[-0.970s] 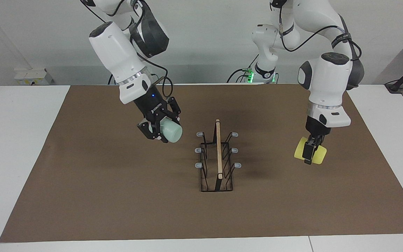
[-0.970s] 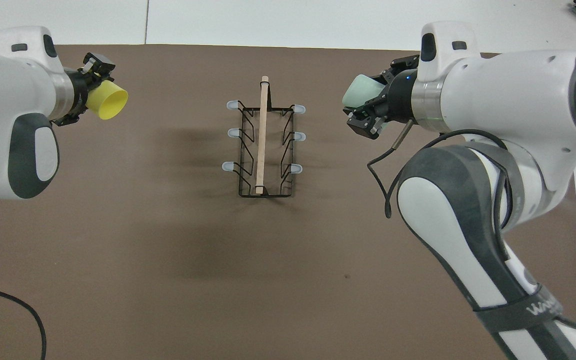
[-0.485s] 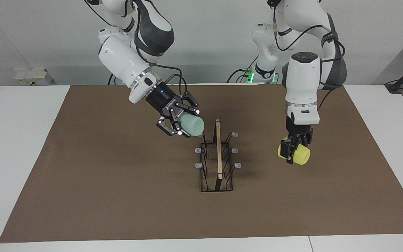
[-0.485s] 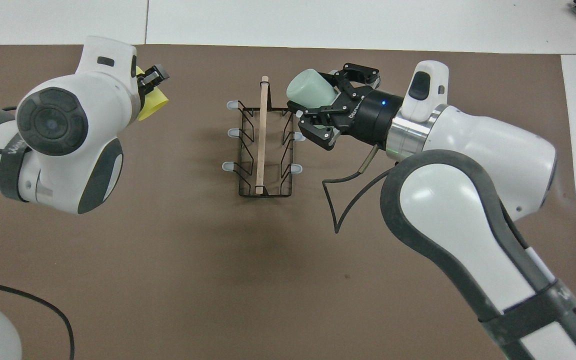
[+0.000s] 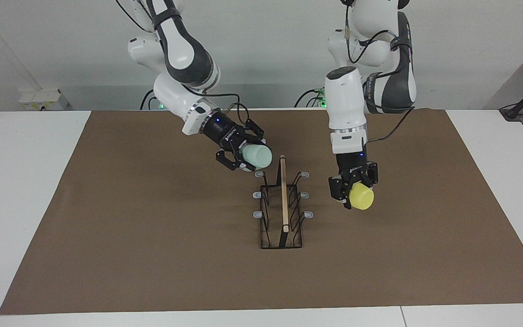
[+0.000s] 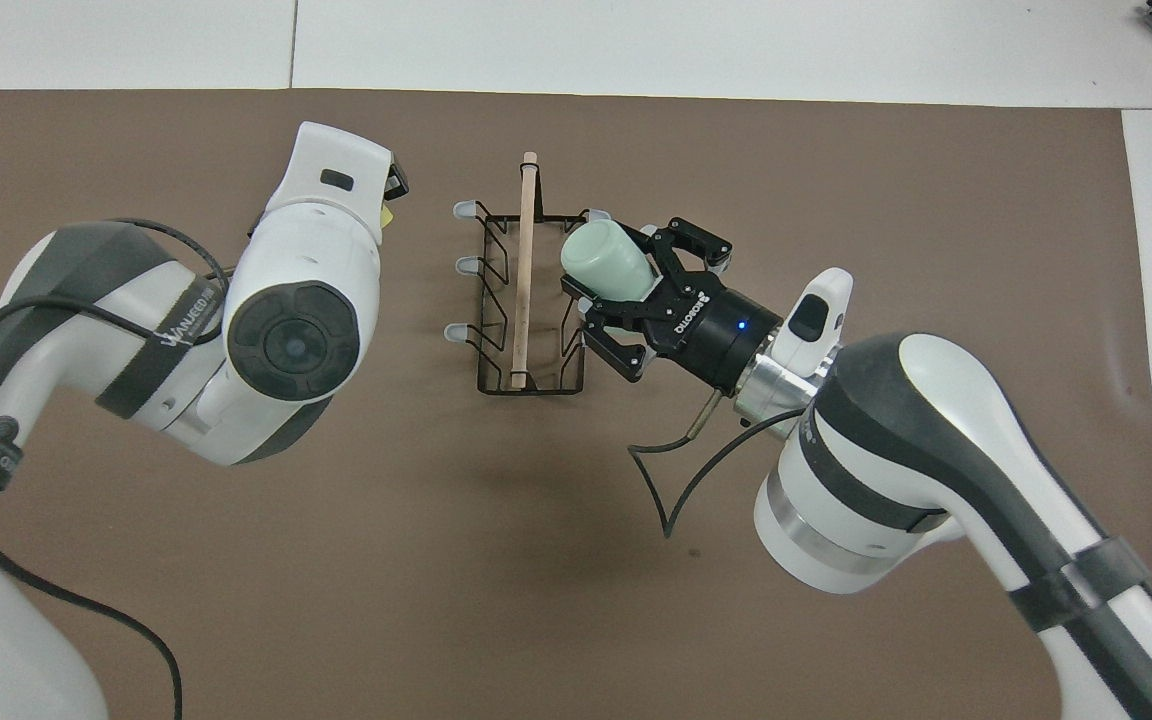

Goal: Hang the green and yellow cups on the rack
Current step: 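Carry the yellow cup and green cup toward the rack with both grippers, then hang the yellow cup and green cup on the rack pegs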

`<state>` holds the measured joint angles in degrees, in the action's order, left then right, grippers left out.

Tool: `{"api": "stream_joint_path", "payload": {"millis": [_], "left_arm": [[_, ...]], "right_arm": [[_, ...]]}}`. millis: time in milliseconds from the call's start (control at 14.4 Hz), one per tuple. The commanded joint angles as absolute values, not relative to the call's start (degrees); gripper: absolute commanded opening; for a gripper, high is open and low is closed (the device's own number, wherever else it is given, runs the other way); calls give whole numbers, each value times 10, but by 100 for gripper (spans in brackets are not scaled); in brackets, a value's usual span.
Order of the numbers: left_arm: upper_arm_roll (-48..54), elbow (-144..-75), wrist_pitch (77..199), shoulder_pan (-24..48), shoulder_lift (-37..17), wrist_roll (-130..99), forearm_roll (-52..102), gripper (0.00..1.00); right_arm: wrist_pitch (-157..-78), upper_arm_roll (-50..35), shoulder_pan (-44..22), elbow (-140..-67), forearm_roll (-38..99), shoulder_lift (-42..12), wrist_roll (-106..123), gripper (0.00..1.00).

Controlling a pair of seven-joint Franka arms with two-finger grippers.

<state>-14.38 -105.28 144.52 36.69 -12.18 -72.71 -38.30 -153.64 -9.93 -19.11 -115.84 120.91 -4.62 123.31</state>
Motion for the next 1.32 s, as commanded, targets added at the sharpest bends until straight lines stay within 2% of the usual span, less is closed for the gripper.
{"api": "stream_joint_path", "payload": {"millis": [0,277,623,1039,1247], "left_arm": [[-154,-1104,1455,401,-85,-808,-469,0],[-154,-1155,1454,437,-58,-922,-556,0],[-153,-1211,1427,483,-23,-1064,-656,0],[-151,-1233,1390,519,-35,-1168,-730,0],[-150,-1232,1386,524,-36,-1171,-730,0]], "right_arm": [[-1529,-99,-200,-1192,1262,-34,1305,0],[-1473,-99,-200,-1220,1366,-55,1418,0],[-1457,-99,-200,-1238,1397,-62,1443,0],[-1455,-99,-200,-1261,1420,-62,1460,0],[-1462,-99,-200,-1241,1413,-72,1465,0]]}}
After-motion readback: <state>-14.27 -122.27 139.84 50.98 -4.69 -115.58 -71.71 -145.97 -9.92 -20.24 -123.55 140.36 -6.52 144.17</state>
